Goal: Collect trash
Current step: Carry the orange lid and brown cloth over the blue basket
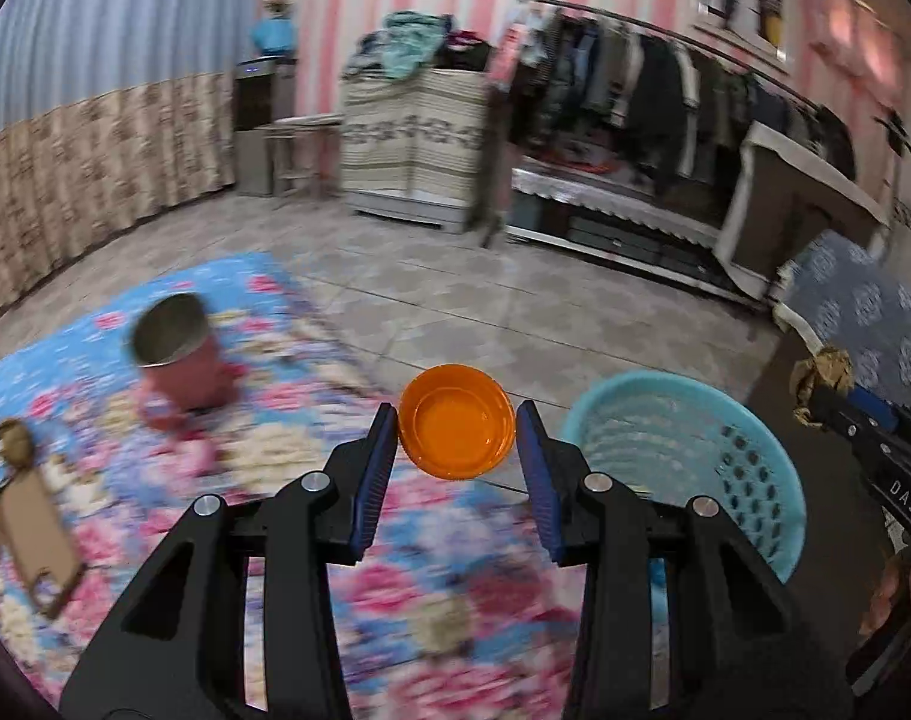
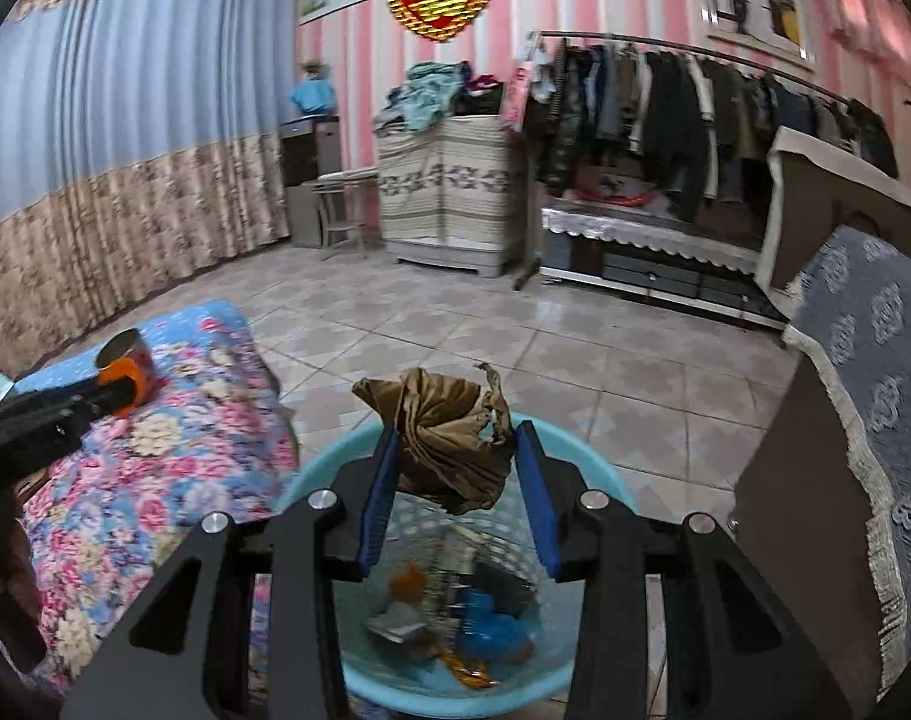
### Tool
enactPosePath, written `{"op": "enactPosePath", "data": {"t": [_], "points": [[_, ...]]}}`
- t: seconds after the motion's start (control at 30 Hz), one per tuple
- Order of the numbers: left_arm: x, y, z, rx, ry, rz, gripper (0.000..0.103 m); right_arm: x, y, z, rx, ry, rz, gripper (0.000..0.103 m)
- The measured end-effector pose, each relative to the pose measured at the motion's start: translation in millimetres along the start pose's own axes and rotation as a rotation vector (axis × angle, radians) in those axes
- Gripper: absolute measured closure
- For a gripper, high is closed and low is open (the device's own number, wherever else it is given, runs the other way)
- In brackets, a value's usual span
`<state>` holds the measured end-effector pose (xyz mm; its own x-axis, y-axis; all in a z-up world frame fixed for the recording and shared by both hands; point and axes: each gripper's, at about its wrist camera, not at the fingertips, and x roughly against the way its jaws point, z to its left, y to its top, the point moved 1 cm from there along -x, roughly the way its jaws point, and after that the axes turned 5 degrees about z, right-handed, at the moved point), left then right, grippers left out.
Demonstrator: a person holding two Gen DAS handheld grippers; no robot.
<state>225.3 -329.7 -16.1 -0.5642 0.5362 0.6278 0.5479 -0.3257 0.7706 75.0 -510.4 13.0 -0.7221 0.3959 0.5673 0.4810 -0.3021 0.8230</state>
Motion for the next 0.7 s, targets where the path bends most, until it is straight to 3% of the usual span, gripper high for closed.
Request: {"op": "enactPosePath", "data": {"t": [0.23, 0.37, 0.63, 0.7], "points": [[-39.9, -7.3, -74.3, -0.085, -0.122, 0.044, 0.063, -9.0, -18.8, -43.9, -0.110, -0.052, 0.011, 0.064], [-59.3, -12.8, -109.6, -0.164, -0.142, 0.054, 0.063, -13.8, -24.3, -61.2, -0.147, -0.071, 0.016, 0.064], [-77.8, -18.4, -121.2, -0.198, -0.144, 0.076, 0.062, -16.6, -30.4, -74.7, -0.172, -0.087, 0.017, 0.064], [-77.2, -16.4, -119.6, -0.200, -0.139, 0.079, 0.042, -18.7, -31.9, -74.7, -0.175, -0.087, 0.021, 0.064]]}}
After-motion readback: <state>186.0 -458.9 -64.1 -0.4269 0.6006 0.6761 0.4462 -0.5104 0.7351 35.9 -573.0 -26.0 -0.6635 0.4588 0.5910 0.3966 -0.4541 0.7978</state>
